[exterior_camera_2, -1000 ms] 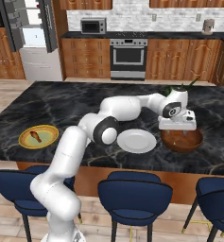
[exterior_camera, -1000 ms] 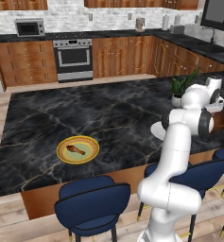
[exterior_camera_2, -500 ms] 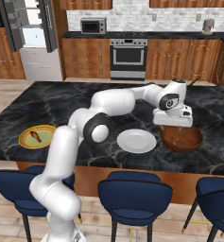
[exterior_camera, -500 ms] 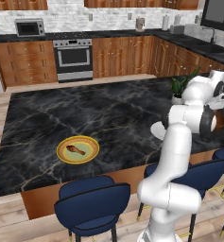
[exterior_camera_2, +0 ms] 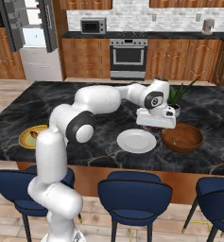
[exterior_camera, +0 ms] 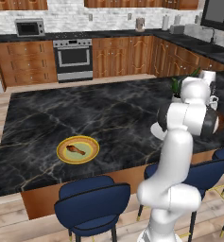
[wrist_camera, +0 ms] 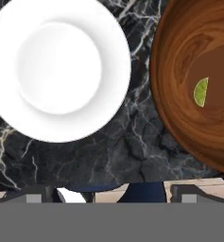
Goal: Pick the chicken drumstick and lemon wedge from their plates and place them in the bowl. Then put the bowl in the fridge.
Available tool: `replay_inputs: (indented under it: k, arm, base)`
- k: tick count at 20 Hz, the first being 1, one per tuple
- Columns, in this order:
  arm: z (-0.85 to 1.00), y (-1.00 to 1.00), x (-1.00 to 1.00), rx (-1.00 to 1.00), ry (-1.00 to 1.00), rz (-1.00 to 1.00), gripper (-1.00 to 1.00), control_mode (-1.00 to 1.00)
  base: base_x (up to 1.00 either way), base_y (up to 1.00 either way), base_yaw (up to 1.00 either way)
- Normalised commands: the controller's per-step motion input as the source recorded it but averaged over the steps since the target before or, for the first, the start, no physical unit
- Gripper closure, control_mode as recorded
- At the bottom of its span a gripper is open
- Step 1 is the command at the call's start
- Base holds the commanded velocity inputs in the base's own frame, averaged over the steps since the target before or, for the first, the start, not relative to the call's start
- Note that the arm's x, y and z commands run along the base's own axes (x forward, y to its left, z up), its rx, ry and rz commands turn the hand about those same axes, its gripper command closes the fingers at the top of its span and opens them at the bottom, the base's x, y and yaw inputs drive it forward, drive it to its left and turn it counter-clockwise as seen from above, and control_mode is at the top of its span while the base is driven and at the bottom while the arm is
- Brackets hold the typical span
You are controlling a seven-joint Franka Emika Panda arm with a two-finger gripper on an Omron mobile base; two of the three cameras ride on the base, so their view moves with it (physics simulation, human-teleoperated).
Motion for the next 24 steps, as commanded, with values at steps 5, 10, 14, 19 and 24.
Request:
replay_inputs:
  k: [5, 10, 14, 19, 24]
  arm:
    - [-0.02, 0.9, -0.4, 0.0, -0.01, 0.0, -1.0, -1.0]
    - [-0.02, 0.94, -0.27, -0.02, -0.06, 0.0, -1.0, -1.0]
    - [0.0, 0.94, -0.16, -0.02, -0.04, 0.0, -1.0, -1.0]
    - [0.0, 0.94, -0.11, -0.02, -0.03, 0.0, -1.0, -1.0]
    - [0.01, 0.94, -0.02, -0.02, 0.01, 0.09, -1.0, -1.0]
  base:
    - [0.0, 0.0, 0.0]
    - [0.0, 0.0, 0.0]
    - [0.0, 0.0, 0.0]
    - [0.0, 0.0, 0.0]
    - [0.0, 0.0, 0.0]
